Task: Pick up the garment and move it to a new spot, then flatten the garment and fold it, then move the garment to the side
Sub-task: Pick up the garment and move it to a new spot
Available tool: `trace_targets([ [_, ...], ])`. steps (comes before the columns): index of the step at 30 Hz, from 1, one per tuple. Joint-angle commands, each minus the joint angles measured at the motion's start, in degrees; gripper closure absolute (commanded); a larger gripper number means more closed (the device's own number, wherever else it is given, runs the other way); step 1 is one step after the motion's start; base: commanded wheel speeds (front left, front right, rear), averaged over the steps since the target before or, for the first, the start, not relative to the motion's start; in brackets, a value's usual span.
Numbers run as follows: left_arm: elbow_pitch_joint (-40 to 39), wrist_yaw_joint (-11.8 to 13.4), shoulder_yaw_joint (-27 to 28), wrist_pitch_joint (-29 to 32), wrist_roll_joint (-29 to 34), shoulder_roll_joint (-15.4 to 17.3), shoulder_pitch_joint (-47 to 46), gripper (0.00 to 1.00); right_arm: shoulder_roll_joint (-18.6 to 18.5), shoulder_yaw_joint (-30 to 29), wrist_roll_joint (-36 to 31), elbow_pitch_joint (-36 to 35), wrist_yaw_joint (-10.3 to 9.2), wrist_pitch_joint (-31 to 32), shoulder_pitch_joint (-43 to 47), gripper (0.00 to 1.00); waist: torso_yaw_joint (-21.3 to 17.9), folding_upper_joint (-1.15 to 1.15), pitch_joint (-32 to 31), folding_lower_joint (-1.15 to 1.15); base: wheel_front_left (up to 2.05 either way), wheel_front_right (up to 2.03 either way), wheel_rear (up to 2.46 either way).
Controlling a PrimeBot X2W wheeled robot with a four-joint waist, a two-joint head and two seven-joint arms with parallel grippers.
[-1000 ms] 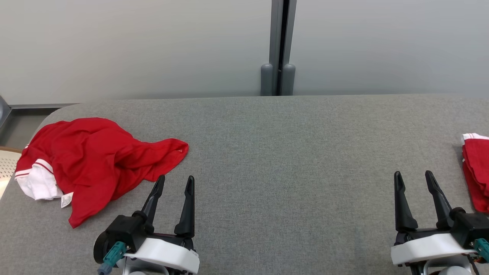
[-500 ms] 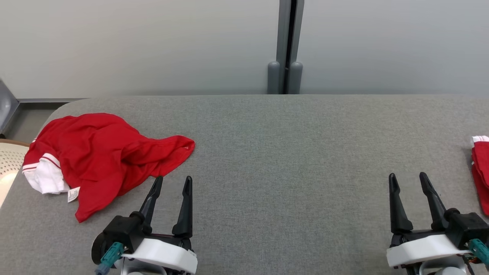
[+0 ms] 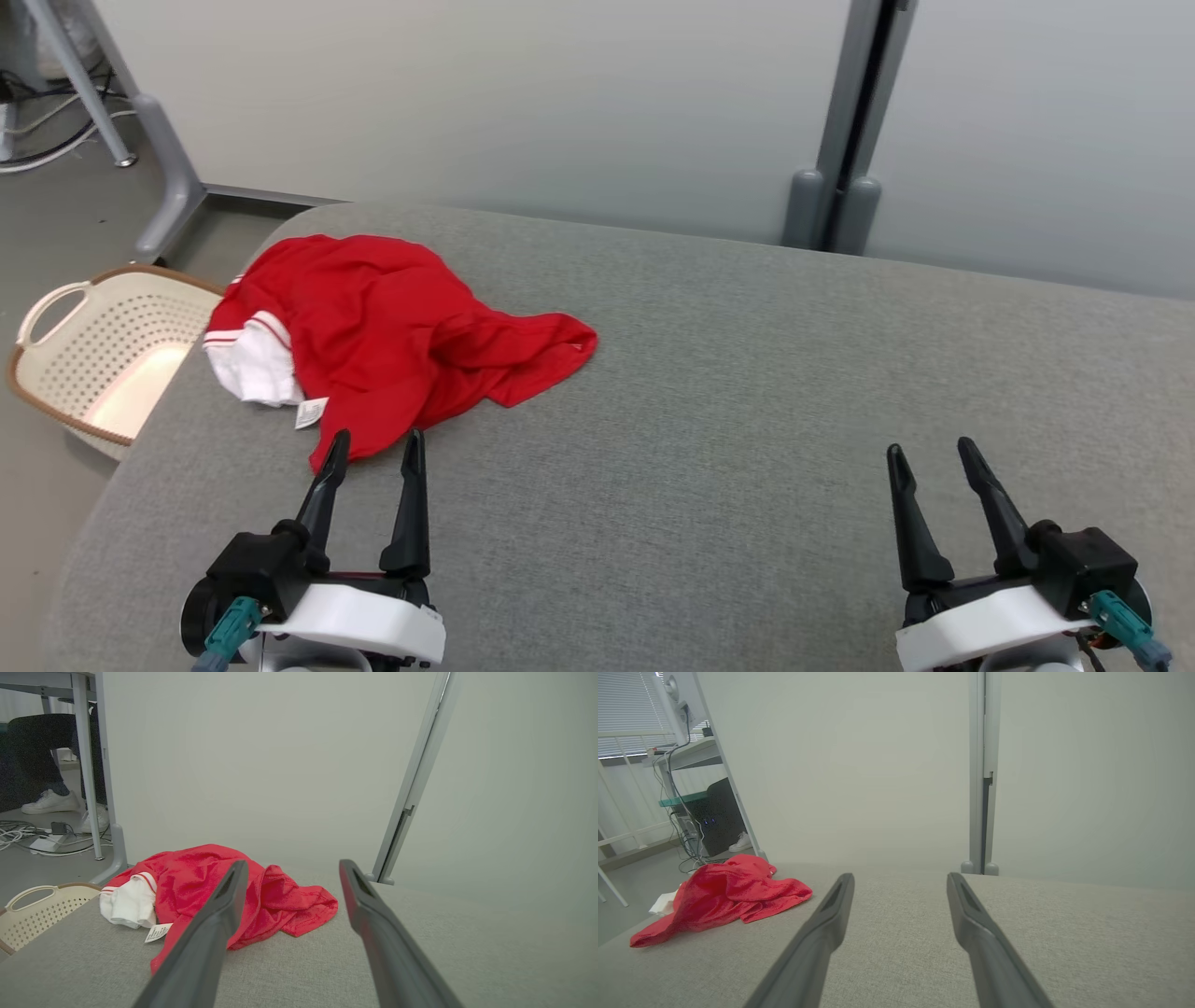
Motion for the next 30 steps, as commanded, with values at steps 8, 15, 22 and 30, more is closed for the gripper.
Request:
trace_targets([
  [8,-0.7,-0.5,0.9,0.0,1.2,0.2,1.1,0.0,0.3,2.3,1.2,1.0,0.01,0.0,-0.8,0.0,7.5,0.0,-0.2,0.0,0.0,0.0,0.0],
  [15,-0.7,-0.4,1.1,0.0,0.9,0.2,1.7,0.0,0.5,3.9,0.8,1.4,0.01,0.0,-1.5,0.0,10.4,0.0,1.0,0.0,0.0,0.0,0.0],
  [22,-0.5,0.1,2.3,0.0,-1.5,0.2,0.9,0.0,0.0,4.1,0.3,1.0,0.01,0.0,-2.6,0.0,10.3,0.0,3.5,0.0,0.0,0.0,0.0],
  [30,5.6,-1.3,4.4,0.0,-3.4,0.2,-4.3,0.0,-1.9,2.5,0.1,-0.6,0.01,0.0,-5.3,0.0,7.0,0.0,9.0,0.0,0.0,0.0,0.0],
])
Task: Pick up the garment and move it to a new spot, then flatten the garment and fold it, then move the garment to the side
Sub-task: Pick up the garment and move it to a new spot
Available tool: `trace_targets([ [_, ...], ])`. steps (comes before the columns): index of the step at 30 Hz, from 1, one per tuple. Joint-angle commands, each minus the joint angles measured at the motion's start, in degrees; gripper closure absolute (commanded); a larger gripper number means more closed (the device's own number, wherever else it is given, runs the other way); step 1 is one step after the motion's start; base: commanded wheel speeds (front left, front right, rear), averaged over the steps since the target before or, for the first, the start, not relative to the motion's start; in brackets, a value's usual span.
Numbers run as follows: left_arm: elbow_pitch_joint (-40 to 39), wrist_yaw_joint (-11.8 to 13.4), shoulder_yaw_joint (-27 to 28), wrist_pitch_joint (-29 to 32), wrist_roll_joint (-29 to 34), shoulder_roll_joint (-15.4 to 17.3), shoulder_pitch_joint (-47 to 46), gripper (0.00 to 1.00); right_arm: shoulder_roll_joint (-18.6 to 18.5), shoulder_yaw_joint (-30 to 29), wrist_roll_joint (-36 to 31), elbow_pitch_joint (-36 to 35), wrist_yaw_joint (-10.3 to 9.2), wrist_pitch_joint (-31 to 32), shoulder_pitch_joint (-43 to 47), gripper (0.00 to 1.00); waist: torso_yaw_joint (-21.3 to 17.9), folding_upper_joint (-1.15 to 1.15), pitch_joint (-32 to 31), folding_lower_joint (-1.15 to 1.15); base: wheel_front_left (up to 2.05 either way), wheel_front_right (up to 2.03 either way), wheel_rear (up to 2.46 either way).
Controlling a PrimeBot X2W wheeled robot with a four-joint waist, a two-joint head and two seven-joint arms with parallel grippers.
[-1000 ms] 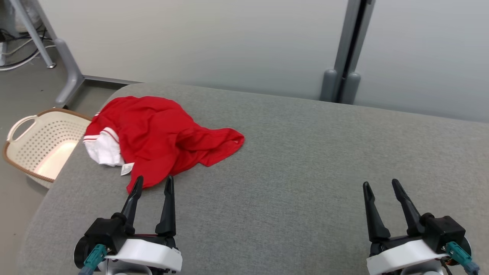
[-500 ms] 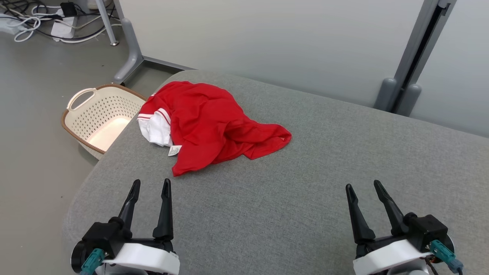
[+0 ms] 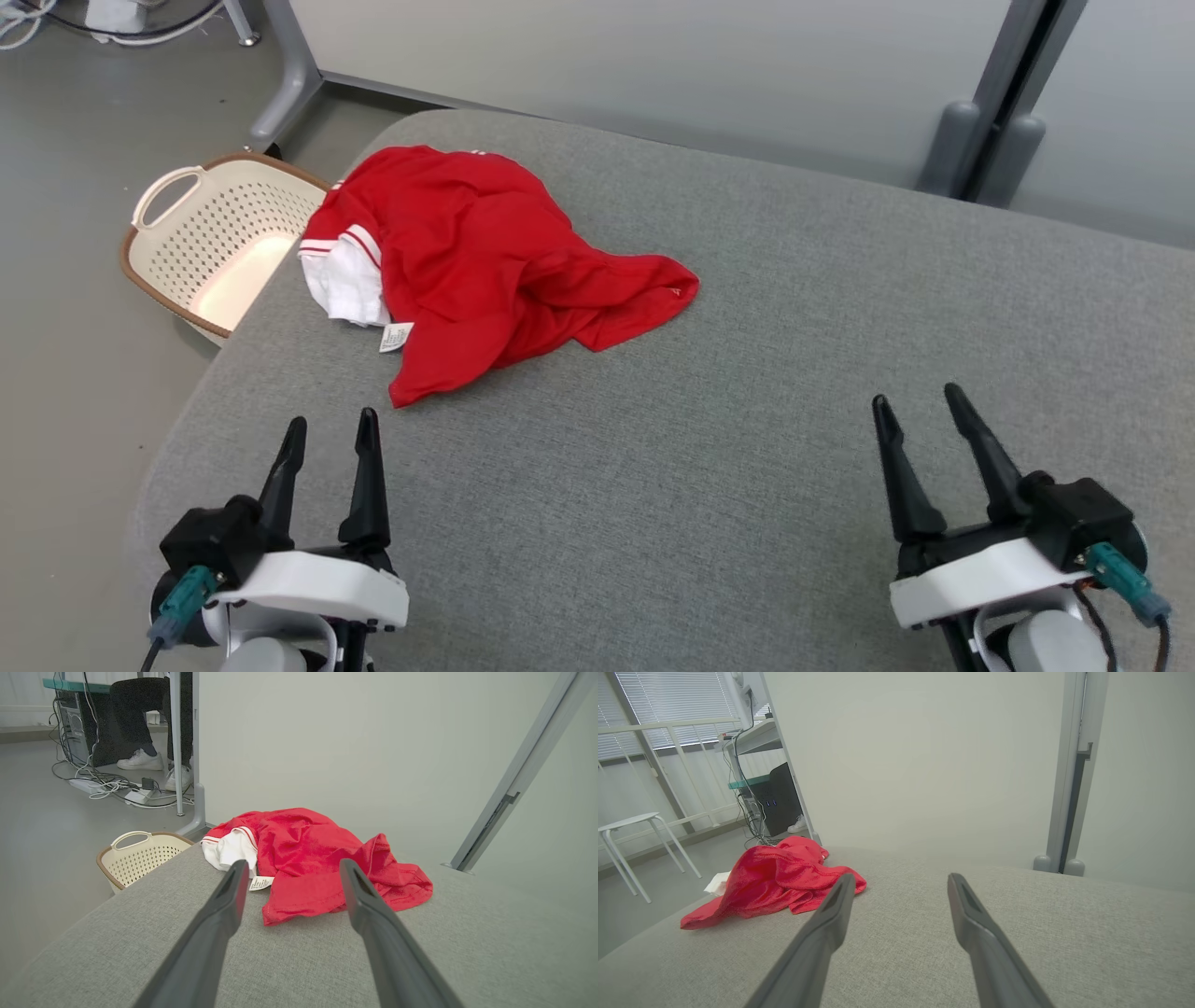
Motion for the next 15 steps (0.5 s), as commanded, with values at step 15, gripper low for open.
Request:
trace_targets([
  [15,21.9,-5.7,1.7,10.2,-3.1,6.5,-21.7,0.0,-5.6,-7.6,-2.4,-6.4,0.01,1.6,-4.3,0.0,-8.2,0.0,13.4,0.0,0.0,0.0,0.0],
])
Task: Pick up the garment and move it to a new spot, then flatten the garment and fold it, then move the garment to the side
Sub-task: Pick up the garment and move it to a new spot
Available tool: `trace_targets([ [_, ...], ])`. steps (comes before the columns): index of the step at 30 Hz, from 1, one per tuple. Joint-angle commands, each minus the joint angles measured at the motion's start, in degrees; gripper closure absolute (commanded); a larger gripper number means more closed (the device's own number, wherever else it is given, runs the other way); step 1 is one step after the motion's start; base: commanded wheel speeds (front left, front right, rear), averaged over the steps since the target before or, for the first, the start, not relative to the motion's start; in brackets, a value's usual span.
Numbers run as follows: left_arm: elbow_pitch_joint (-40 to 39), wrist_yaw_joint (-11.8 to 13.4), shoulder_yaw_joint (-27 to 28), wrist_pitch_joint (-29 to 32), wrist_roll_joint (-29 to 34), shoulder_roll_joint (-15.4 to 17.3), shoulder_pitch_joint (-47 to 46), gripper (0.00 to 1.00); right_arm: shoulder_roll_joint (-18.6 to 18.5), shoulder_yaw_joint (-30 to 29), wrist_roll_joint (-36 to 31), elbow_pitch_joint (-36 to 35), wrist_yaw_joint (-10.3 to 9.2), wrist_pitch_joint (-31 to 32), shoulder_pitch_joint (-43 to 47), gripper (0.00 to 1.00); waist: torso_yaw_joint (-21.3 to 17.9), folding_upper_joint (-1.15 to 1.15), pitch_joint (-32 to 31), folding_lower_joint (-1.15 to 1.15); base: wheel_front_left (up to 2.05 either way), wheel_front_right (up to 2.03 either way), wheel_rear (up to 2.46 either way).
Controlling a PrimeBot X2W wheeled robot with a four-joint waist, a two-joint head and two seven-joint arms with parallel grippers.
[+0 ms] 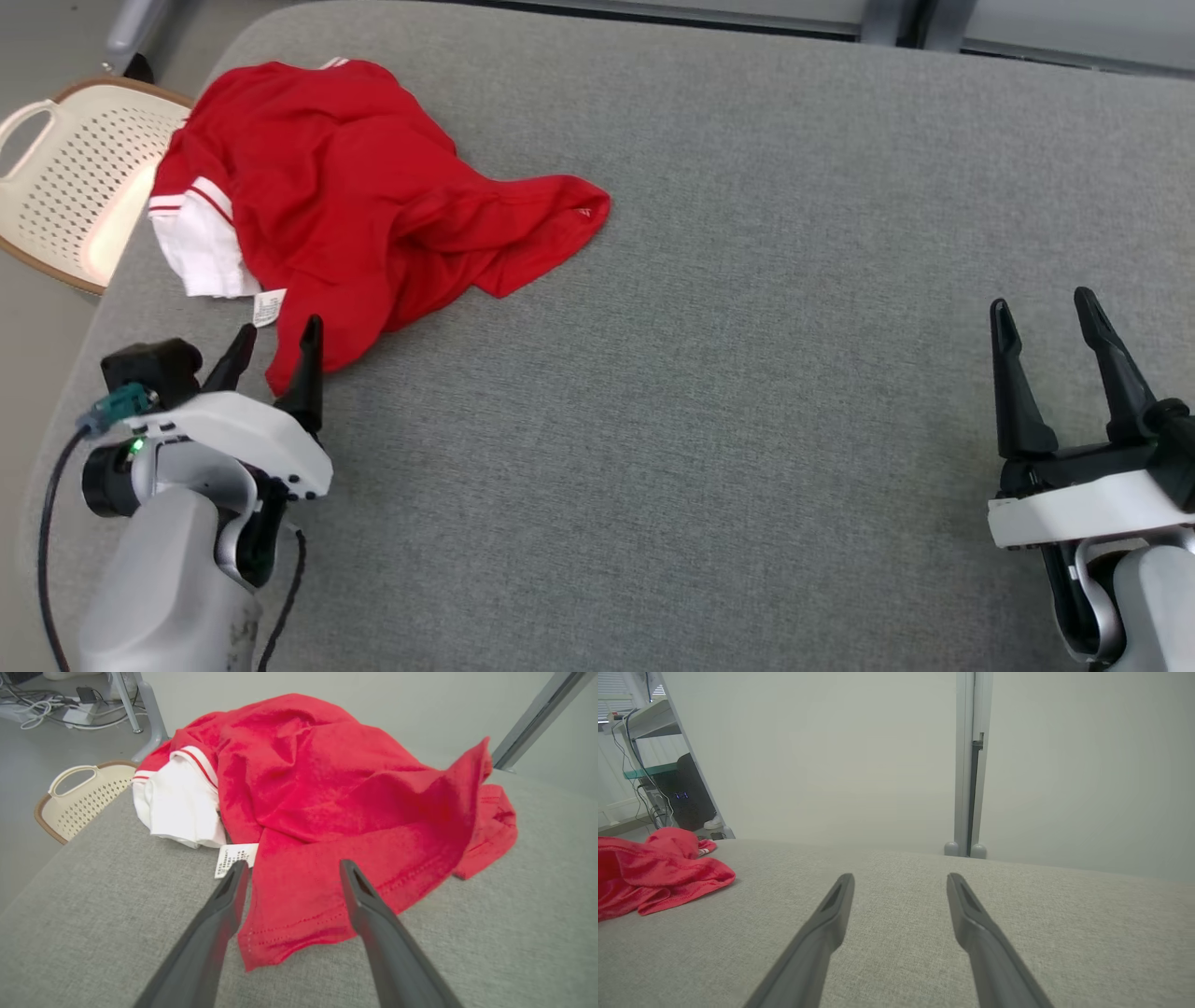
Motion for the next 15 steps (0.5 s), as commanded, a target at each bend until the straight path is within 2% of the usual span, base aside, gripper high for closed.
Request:
trace_targets([
  [1,1.5,-0.1,0.5,1.1,-0.9,0.7,-1.9,0.0,-0.3,-0.3,-0.2,-0.6,0.01,0.3,-0.4,0.0,-1.9,0.0,2.2,0.0,0.0,0.0,0.0],
  [5,6.8,-0.5,0.3,5.9,-1.8,2.5,-6.0,0.0,-0.8,-0.5,-0.3,-1.8,0.01,0.7,-0.9,0.0,-3.3,0.0,3.9,0.0,0.0,0.0,0.0],
  [11,12.8,1.4,-0.5,7.6,-0.4,4.5,-9.7,0.0,-1.2,-1.0,-0.2,-2.5,0.01,0.8,-0.9,0.0,-4.3,0.0,5.0,0.0,0.0,0.0,0.0],
  [15,16.7,1.7,-1.6,8.4,0.2,4.4,-10.6,0.0,-1.1,-0.9,-0.2,-2.5,0.01,0.6,-0.7,0.0,-4.6,0.0,5.0,0.0,0.0,0.0,0.0],
])
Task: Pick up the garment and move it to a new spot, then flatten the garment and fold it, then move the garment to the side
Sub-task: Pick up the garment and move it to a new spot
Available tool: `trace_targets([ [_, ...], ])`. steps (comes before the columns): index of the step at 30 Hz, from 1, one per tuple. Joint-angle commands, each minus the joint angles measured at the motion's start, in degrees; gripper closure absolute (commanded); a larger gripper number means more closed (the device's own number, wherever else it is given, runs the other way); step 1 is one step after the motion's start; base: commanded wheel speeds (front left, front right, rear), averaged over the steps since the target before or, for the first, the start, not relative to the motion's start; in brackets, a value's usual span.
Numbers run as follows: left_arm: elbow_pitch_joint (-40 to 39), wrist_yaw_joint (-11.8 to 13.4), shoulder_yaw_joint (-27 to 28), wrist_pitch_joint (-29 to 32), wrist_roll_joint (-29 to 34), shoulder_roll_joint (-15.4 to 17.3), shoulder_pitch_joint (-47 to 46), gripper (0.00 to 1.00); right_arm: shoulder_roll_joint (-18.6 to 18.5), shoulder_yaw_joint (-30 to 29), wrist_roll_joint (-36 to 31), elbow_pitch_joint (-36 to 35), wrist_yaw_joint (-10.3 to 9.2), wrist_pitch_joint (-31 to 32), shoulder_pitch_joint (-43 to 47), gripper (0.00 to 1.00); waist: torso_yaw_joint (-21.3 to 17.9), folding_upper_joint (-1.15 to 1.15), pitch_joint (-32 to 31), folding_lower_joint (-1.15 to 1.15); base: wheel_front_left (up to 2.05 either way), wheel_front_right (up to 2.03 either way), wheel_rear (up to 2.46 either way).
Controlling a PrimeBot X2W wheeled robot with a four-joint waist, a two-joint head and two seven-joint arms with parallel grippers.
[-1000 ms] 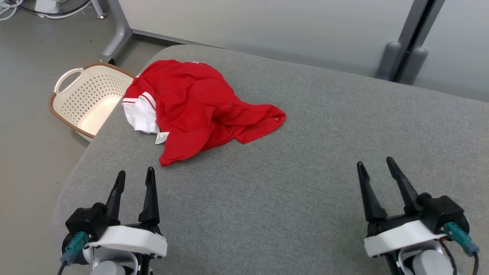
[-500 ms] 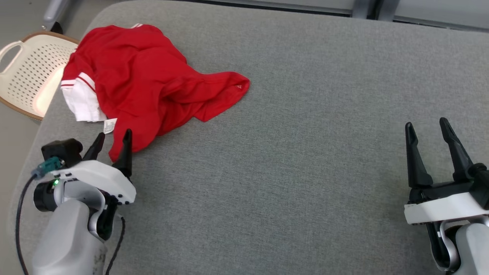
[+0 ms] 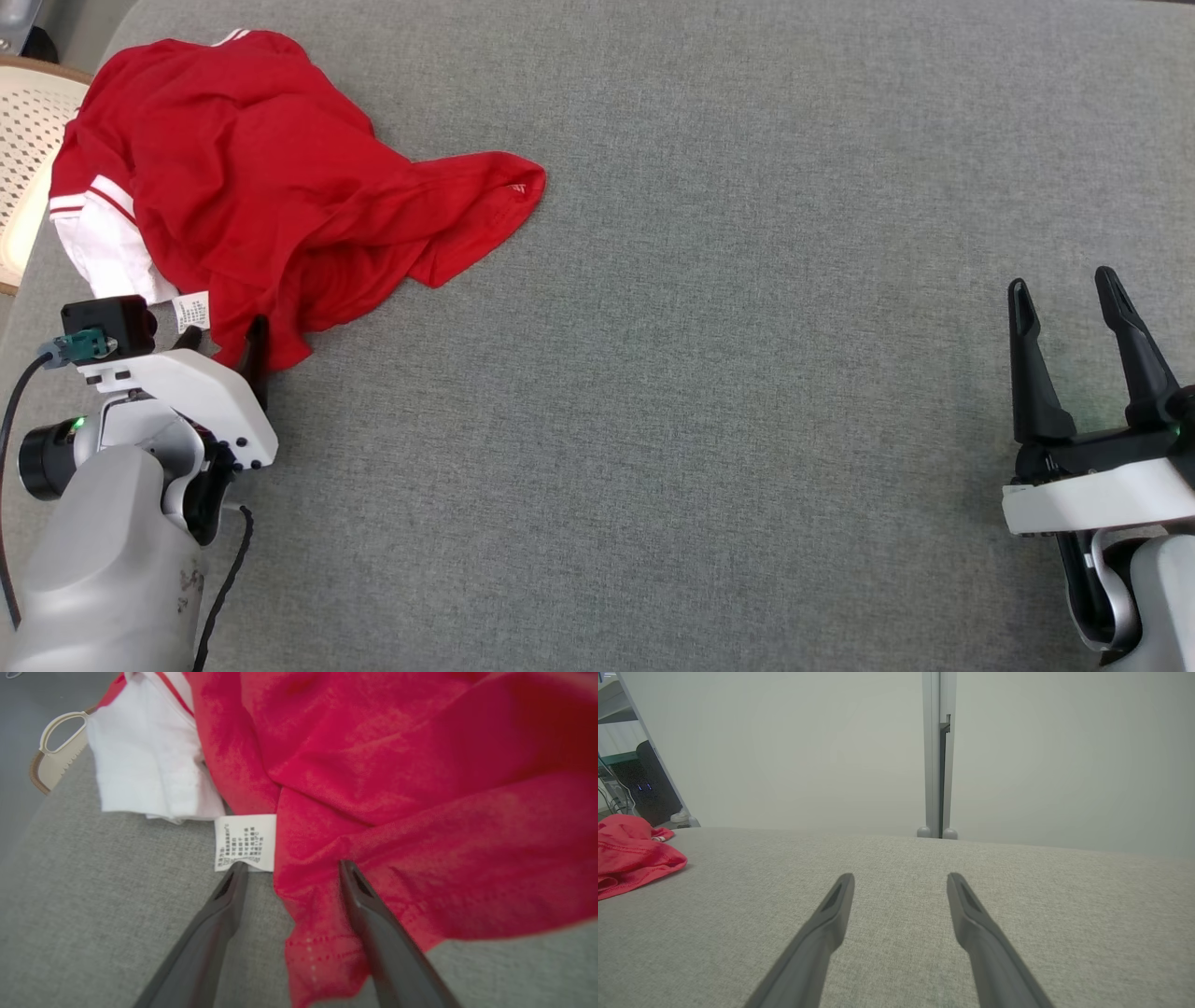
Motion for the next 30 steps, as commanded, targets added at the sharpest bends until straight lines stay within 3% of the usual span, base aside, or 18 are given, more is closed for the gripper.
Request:
trace_targets([
  [1,1.9,-0.2,-0.6,1.2,0.1,-0.3,0.1,0.32,-0.2,0.0,-0.1,0.0,0.01,-0.1,0.0,0.0,0.0,0.0,-0.2,0.0,0.0,0.0,0.0],
  [3,3.1,-0.8,-1.2,1.3,-0.2,-0.8,0.3,1.0,-0.1,-0.1,-0.1,0.4,0.01,-0.2,0.2,0.0,0.0,0.0,-0.7,0.0,0.0,0.0,0.0],
  [8,3.6,-1.9,-1.7,-1.7,-1.1,-0.5,1.1,1.0,0.8,0.6,-0.1,1.6,0.01,-0.6,0.5,0.0,-0.1,0.0,-3.7,0.0,0.0,0.0,0.0],
  [16,-2.6,-2.8,-1.8,-10.0,-2.7,0.0,4.0,1.0,2.8,1.5,0.6,4.5,0.01,-1.5,1.6,0.0,-1.4,0.0,-10.4,0.0,0.0,0.0,0.0],
  [23,-16.7,-2.9,-2.1,-11.2,-4.7,1.0,9.4,1.0,4.8,1.4,1.1,6.7,0.01,-2.2,3.2,0.0,-3.4,0.0,-16.8,0.0,0.0,0.0,0.0],
  [30,-38.5,1.0,-1.9,-7.6,-4.6,1.8,16.0,1.0,6.0,0.9,0.8,7.6,0.01,-2.4,4.1,0.0,-6.2,0.0,-20.6,0.0,0.0,0.0,0.0],
])
